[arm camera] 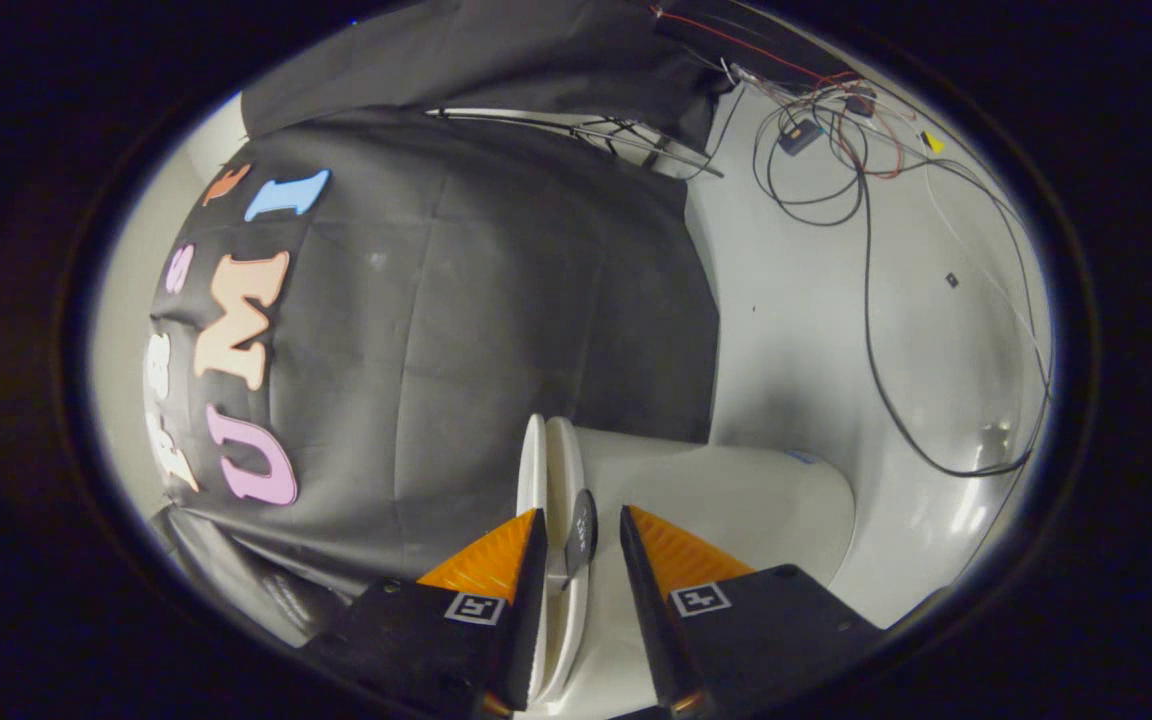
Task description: Open the toilet lid.
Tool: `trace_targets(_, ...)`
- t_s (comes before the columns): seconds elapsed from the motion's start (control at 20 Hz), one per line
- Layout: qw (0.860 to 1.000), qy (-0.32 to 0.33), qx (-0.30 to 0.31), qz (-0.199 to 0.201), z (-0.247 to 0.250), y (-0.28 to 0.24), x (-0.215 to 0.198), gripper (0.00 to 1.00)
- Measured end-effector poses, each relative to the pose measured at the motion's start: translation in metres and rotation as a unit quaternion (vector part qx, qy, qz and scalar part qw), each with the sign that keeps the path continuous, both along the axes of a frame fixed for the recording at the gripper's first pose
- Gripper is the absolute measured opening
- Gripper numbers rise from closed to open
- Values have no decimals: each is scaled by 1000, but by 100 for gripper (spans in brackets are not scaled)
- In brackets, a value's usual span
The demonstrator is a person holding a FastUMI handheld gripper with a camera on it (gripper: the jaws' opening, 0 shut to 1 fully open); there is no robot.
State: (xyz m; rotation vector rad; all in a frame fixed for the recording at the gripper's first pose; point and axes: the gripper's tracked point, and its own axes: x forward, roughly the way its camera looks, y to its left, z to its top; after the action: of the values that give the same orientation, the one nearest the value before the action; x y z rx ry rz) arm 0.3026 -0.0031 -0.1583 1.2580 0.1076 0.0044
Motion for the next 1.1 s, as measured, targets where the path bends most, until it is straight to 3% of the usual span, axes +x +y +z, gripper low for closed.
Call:
trace_targets(0.05, 1000, -13, 2, 11, 5, 3, 3, 46)
trace_targets(0.25, 999, 4, 11, 30, -1, 9, 15, 26)
trace_targets(0.35, 999, 2, 11, 33, 7, 11, 11, 10)
trace_targets(0.75, 993, -64, -79, 52, 77, 40, 0, 10)
trace_targets(1.1, 975, -102, -183, 70, 149, 97, -5, 10)
